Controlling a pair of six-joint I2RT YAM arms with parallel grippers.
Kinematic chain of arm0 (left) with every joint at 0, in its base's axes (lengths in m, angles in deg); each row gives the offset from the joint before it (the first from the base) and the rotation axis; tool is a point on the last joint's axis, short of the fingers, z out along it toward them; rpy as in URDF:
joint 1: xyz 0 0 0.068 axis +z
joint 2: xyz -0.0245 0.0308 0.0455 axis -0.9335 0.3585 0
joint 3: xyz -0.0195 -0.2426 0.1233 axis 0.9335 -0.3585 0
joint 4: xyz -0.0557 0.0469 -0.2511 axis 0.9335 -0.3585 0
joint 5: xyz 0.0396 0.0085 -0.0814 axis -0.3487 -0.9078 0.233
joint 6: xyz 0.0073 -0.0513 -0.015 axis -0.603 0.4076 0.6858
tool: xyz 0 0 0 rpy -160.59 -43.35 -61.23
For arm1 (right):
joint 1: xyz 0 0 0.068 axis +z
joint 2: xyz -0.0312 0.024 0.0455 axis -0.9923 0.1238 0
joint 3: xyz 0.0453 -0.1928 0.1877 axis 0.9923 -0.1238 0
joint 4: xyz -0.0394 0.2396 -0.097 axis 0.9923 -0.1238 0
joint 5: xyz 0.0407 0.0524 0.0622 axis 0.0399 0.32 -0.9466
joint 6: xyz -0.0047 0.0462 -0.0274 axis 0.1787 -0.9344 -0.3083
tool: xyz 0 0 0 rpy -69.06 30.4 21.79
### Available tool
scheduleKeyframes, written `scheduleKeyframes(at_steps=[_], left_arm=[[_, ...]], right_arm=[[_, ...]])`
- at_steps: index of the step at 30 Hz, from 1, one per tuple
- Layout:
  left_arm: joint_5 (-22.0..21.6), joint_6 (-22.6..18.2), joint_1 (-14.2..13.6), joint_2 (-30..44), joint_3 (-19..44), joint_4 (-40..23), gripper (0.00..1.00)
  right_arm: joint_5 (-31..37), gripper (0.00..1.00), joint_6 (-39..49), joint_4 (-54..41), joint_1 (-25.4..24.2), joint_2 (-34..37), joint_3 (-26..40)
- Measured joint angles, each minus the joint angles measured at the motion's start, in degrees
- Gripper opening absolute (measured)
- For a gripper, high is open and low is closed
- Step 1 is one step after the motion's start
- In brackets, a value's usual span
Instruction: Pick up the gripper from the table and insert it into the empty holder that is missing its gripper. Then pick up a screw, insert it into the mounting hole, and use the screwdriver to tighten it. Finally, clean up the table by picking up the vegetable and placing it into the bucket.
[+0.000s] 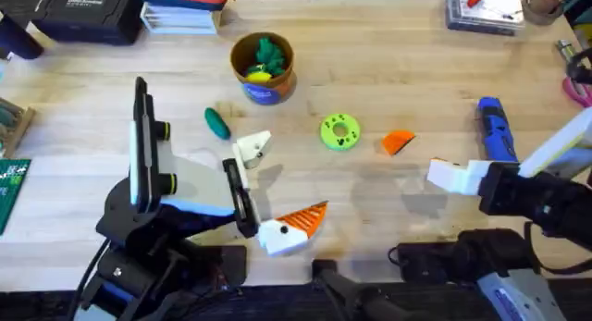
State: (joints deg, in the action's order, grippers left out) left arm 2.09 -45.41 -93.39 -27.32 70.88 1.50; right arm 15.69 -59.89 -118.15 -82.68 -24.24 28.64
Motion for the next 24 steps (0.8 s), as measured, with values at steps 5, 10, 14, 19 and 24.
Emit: scheduleKeyframes(at_steps=[5, 10, 14, 19, 24], left_arm=[[1.5, 0.0, 0.0, 0.0, 0.0, -0.09, 0.988], [1.99, 0.0, 0.0, 0.0, 0.0, -0.11, 0.988], [2.31, 0.0, 0.0, 0.0, 0.0, -0.11, 0.988], [2.41, 0.01, 0.0, 0.0, 0.0, -0.13, 0.988], [2.51, 0.0, 0.0, 0.0, 0.0, -0.2, 0.986]], right_arm=[[0.0, 0.994, 0.0, 8.34, 0.0, 0.02, 0.0], [0.0, 0.993, -0.28, 18.07, 0.0, 0.02, 0.04], [-0.02, 0.993, -0.89, 17.15, 0.0, 0.02, 0.09], [-2.04, 0.993, -0.05, 20.01, 0.0, 0.3, 0.16], [-4.76, 0.994, 3.79, 12.78, 0.04, 5.96, 2.92]])
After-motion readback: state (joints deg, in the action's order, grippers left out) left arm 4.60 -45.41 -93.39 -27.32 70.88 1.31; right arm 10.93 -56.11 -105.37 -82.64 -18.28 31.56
